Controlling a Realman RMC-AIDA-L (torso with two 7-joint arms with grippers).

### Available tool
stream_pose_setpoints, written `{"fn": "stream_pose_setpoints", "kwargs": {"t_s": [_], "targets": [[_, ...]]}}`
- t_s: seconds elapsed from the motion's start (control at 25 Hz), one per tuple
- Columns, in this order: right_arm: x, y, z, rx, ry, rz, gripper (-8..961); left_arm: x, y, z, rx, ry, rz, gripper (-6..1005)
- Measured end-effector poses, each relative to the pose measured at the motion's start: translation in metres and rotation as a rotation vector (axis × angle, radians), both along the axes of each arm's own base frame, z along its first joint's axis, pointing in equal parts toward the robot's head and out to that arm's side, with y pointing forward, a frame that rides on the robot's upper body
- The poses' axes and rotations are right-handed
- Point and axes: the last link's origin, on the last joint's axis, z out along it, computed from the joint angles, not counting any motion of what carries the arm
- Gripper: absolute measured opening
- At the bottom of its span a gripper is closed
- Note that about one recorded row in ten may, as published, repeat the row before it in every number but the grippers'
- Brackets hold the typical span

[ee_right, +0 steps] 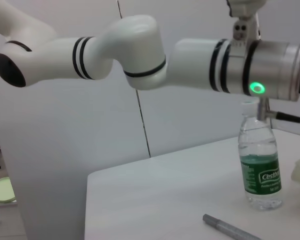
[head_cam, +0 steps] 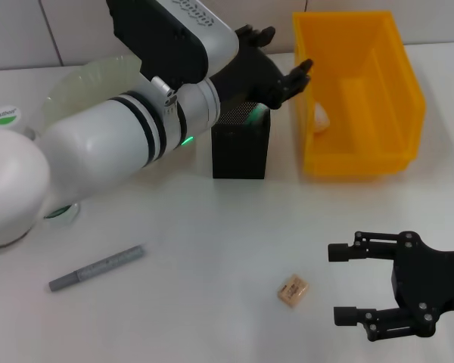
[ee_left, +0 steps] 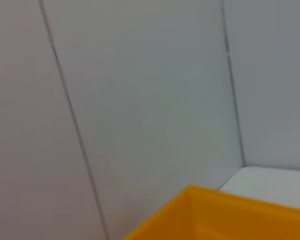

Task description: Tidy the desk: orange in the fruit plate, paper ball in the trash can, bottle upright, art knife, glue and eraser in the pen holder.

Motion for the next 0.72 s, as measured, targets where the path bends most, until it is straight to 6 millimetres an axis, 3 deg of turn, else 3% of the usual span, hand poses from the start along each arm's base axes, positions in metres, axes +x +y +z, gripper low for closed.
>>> {"fn": "stream_pose_setpoints", "kwargs": {"t_s": [0.04,0.12,0.28,0.4,0.52,0.56,0.6,0.64,0.68,0.72], "targets": [[0.0,0.0,0.0,0.0,0.0,-0.001,778,0.005,-0.004,0.004,-0.022,-0.017,-0.017,466],[0.001,-0.001,0.0,0.0,0.0,-0.003,778,0.01,-0.008,0.013,-0.055,-0.047,-0.036,702],[0.002,-0.002,0.001,0.003,-0.001,-0.007,778,0.015,-0.026,0.044,-0.168,-0.146,-0.127,795],[0.003,-0.002,0.003,0.011,0.0,-0.012,777,0.005,-0.044,0.069,-0.225,-0.253,-0.258,842],[0.004,-0.002,0.003,0.016,0.001,-0.016,777,-0.023,-0.059,0.091,-0.224,-0.355,-0.39,841],[0.004,-0.002,0.004,0.019,0.003,-0.018,777,-0.023,-0.059,0.091,-0.224,-0.355,-0.39,841],[0.004,-0.002,0.005,0.024,0.005,-0.019,777,-0.053,-0.069,0.097,-0.237,-0.376,-0.444,841],[0.004,-0.002,0.008,0.034,0.008,-0.025,777,-0.053,-0.069,0.097,-0.237,-0.376,-0.444,841],[0.005,-0.001,0.011,0.044,0.015,-0.034,777,-0.09,-0.082,0.096,-0.254,-0.405,-0.457,841],[0.004,-0.001,0.016,0.053,0.021,-0.044,777,-0.094,-0.083,0.095,-0.256,-0.41,-0.454,841]]}}
